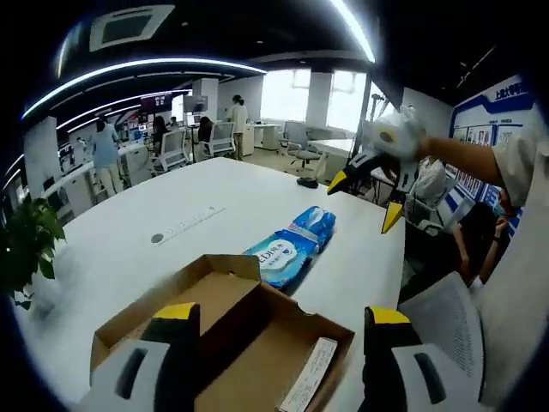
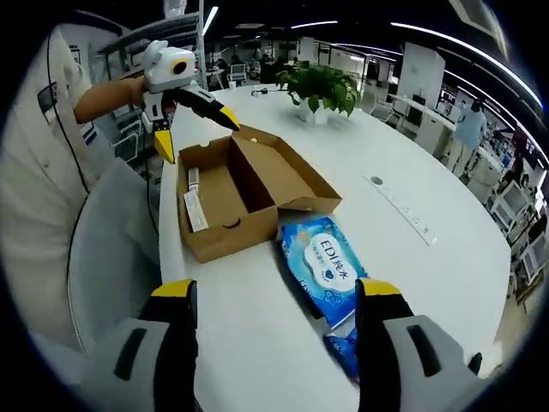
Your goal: Operate the shoe box by opening the lid, removing the specified soft item, and placing it in the target area until the item is outside and the box remains undamaged.
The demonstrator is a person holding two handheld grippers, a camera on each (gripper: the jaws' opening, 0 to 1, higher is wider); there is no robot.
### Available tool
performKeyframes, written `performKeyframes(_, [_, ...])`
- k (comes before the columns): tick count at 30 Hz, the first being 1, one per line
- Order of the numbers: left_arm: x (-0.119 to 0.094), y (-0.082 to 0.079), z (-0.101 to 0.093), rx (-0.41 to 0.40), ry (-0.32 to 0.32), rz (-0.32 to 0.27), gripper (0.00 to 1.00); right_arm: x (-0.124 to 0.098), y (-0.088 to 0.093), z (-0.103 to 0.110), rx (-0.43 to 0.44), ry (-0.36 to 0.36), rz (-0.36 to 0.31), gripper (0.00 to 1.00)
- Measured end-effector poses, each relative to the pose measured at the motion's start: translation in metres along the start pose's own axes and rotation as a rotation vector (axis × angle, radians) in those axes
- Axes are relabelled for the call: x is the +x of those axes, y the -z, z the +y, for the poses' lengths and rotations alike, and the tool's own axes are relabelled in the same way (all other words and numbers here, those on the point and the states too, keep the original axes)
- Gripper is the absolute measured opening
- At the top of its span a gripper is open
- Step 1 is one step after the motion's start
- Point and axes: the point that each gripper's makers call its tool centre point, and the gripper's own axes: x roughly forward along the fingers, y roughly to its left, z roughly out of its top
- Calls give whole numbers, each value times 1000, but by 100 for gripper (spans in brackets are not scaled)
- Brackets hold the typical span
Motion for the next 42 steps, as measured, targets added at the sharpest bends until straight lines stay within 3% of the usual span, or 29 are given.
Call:
performKeyframes(8, [-33,26,10,-3,-52,6,89,21,-21,15,-77,-63,-5,71])
performKeyframes(18, [-64,40,27,-58,-138,-38,92,48,-43,34,-147,-117,-24,69])
performKeyframes(25, [-79,52,33,-61,-173,-32,98,67,-55,44,-180,-152,-21,68])
performKeyframes(35, [-98,70,41,-74,-217,-30,100,98,-64,61,-226,-205,-2,62])
performKeyframes(42, [-107,80,40,-80,-241,-25,100,122,-58,75,-282,-256,54,60])
